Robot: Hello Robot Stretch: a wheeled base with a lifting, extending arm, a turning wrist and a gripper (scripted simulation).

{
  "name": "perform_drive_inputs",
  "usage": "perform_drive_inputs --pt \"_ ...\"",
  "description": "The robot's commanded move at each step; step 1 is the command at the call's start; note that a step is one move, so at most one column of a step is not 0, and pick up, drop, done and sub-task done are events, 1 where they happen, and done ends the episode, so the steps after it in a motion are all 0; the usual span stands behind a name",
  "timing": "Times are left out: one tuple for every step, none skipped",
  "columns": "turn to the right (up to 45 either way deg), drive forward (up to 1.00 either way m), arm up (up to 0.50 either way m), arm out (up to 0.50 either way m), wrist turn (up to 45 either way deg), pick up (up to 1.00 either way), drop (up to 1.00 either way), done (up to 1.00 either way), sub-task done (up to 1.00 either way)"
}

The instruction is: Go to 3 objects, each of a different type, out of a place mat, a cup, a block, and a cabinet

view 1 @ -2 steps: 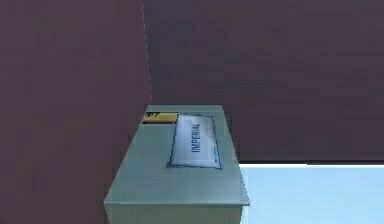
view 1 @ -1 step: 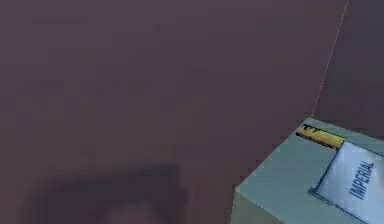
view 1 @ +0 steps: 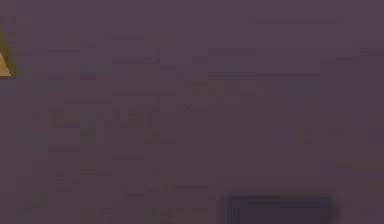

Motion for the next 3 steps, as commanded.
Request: perform_drive_inputs --pt "-45.0 0.0 0.0 0.0 0.0 0.0 0.0 0.0 0.0" --pt "-33.0 0.0 0.0 0.0 0.0 0.0 0.0 0.0 0.0" --pt "-3.0 0.0 0.0 0.0 0.0 0.0 0.0 0.0 0.0"
